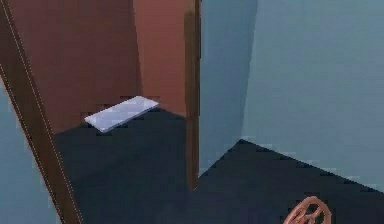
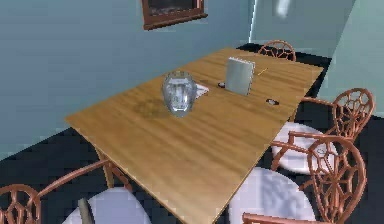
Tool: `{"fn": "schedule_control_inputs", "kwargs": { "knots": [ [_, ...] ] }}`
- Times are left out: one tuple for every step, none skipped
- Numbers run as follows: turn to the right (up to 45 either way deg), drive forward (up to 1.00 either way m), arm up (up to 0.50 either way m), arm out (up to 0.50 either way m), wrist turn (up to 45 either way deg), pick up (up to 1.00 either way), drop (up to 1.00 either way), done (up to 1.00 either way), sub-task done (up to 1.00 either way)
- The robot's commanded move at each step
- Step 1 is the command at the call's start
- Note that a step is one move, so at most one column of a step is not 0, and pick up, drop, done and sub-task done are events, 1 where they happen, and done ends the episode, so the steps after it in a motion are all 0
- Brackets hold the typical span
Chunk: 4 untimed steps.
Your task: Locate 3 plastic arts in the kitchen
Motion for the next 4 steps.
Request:
{"fn": "schedule_control_inputs", "kwargs": {
  "knots": [
    [-3.0, 0.0, 0.0, 0.0, 0.0, 0.0, 0.0, 0.0, 0.0],
    [-45.0, 0.0, 0.0, 0.0, 0.0, 0.0, 0.0, 0.0, 0.0],
    [-45.0, 0.0, 0.0, 0.0, 0.0, 0.0, 0.0, 0.0, 0.0],
    [-6.0, 0.0, 0.0, 0.0, 0.0, 0.0, 0.0, 0.0, 0.0]
  ]
}}
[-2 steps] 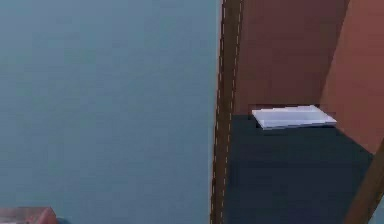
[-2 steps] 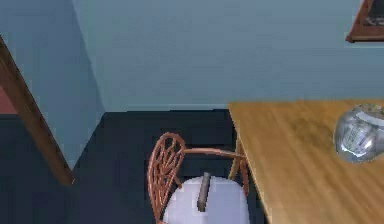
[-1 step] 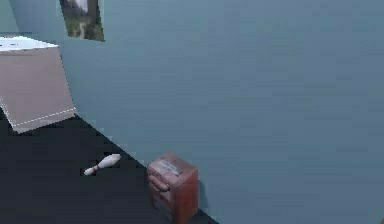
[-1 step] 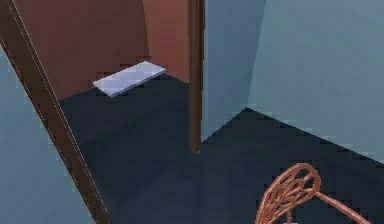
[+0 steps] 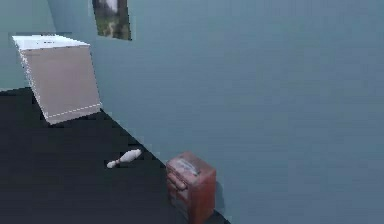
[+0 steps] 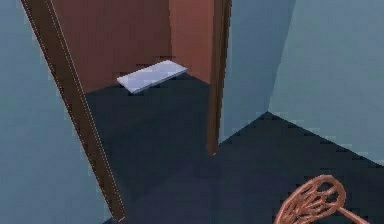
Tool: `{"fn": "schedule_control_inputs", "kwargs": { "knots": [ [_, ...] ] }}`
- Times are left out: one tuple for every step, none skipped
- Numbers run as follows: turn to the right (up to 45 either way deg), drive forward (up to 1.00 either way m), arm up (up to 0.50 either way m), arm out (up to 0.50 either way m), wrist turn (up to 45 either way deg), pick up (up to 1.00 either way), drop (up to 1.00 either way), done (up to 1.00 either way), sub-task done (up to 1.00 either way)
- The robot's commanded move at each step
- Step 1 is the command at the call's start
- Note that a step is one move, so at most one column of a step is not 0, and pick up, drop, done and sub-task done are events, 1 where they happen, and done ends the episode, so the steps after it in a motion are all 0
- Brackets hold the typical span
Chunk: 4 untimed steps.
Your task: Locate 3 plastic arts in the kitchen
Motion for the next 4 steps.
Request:
{"fn": "schedule_control_inputs", "kwargs": {
  "knots": [
    [0.0, 0.2, 0.0, 0.0, 0.0, 0.0, 0.0, 0.0, 0.0],
    [45.0, 0.0, 0.0, 0.0, 0.0, 0.0, 0.0, 0.0, 0.0],
    [42.0, 0.0, 0.0, 0.0, 0.0, 0.0, 0.0, 0.0, 0.0],
    [0.0, 0.1, 0.0, 0.0, 0.0, 0.0, 0.0, 0.0, 0.0]
  ]
}}
